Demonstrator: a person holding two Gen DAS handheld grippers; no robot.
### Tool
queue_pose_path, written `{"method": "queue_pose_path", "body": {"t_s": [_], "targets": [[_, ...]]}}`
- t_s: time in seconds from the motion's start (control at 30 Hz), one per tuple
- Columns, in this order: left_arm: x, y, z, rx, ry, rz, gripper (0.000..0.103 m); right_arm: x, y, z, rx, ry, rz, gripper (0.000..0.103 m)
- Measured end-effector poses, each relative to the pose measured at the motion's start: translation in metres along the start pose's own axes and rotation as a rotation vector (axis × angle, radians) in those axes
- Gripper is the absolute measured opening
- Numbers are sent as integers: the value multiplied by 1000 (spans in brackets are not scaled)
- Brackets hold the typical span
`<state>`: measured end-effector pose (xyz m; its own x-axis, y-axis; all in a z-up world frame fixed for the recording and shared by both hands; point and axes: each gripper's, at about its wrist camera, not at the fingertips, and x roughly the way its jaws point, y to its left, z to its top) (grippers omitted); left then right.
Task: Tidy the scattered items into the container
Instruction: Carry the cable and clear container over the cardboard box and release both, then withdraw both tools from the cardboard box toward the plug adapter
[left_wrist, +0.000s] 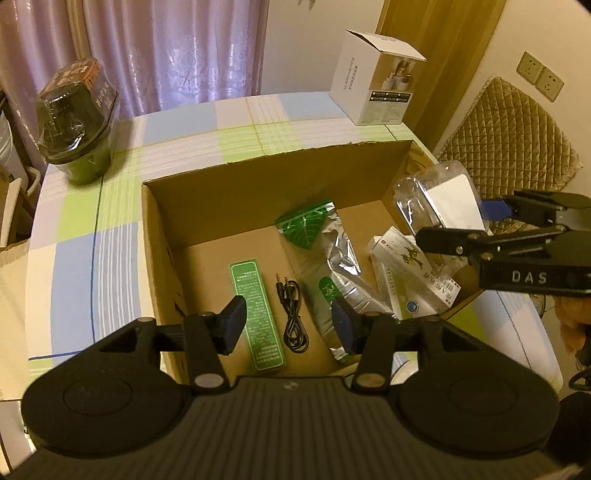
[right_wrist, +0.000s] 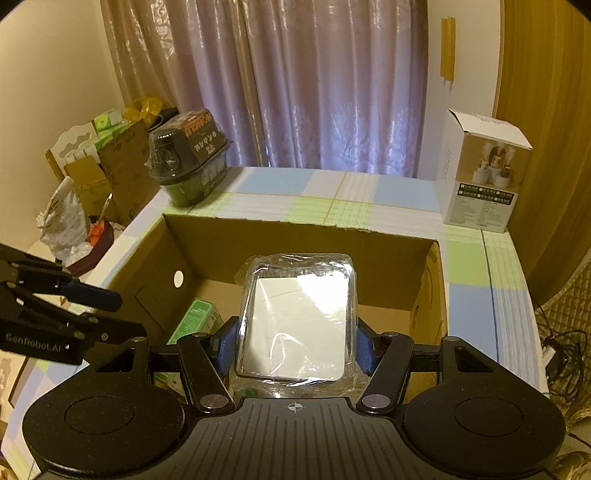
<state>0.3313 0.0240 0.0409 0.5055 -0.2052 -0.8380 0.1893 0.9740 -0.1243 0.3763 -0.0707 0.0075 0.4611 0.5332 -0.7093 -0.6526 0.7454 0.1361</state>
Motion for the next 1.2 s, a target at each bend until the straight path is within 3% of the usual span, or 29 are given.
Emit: {"method": "queue_pose_path", "body": {"t_s": [0.37, 0.77, 0.87, 0.93, 1.03, 1.07, 1.1, 1.13, 1.2], "targets": [[-13, -1, -14, -1, -7, -17, 54, -10, -13, -1, 41, -28, -15, 65], [-41, -13, -46, -19, -26, -26, 66, -61, -15, -44, 90, -44, -38, 65], [-52, -18, -56, -22, -36, -29, 72, -78, -9, -56, 82, -45, -33, 65], [-60, -21, -65, -37, -41, -38, 81, -89, -6, -65, 90, -46, -32, 65], [-68, -26, -80, -51, -41, -48, 82, -102, 0, -80, 86, -40, -26, 66], [-71, -28, -86, -53, -39, -47, 83, -106, 3, -85, 80, -36, -25, 68], [-73, -30, -92, -53, -35, -46, 85, -110, 6, -90, 74, -36, -27, 88], [-74, -32, -97, -53, -31, -45, 87, -115, 8, -96, 67, -46, -27, 96], [-76, -37, -109, -42, -19, -40, 88, -121, 14, -107, 41, -37, -20, 96]]}}
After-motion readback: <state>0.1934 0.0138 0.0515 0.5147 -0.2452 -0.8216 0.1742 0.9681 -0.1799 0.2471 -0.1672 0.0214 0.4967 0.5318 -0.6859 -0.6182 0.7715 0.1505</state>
